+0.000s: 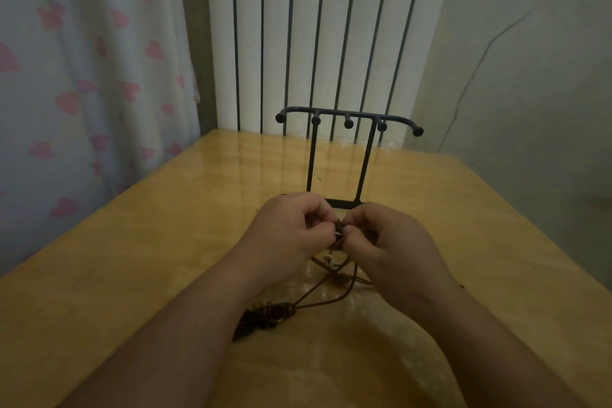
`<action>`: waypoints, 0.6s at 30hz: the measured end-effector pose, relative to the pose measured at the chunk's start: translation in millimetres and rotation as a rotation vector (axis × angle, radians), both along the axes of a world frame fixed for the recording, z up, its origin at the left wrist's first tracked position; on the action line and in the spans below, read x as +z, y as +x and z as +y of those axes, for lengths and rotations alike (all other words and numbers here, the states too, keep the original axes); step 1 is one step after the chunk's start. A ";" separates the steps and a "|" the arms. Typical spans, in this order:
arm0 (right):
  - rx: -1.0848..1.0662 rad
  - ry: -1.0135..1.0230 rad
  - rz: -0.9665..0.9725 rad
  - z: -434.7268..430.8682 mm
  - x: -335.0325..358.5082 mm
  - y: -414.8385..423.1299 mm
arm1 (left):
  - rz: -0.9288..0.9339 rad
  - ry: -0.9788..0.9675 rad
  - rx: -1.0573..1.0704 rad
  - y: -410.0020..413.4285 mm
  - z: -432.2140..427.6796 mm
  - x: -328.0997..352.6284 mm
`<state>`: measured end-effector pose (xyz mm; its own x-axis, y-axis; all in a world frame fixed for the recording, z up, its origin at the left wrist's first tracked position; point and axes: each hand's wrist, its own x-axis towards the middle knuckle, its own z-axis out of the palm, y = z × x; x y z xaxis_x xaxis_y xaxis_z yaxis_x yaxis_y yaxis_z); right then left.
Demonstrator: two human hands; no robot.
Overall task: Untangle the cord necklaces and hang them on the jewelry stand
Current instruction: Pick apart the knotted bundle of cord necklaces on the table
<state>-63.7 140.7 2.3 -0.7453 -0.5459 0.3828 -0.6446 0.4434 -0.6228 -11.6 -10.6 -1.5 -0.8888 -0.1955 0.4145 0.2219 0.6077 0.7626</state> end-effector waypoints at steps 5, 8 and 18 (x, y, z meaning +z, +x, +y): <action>0.083 -0.096 -0.136 1.7 -0.2 -1.5 | -0.042 0.027 -0.009 -0.6 -0.8 0.2; 0.149 -0.167 -0.259 4.8 1.3 -2.4 | -0.044 0.069 -0.001 0.8 -1.6 2.1; -0.044 -0.265 0.035 2.1 -4.2 -4.5 | -0.067 0.240 -0.006 1.9 0.6 5.7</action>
<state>-68.3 142.8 -1.9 -0.7501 -0.3909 0.5334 -0.6512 0.2963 -0.6987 -9.7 -10.0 4.2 -0.9141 -0.2759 0.2971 0.1692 0.4063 0.8979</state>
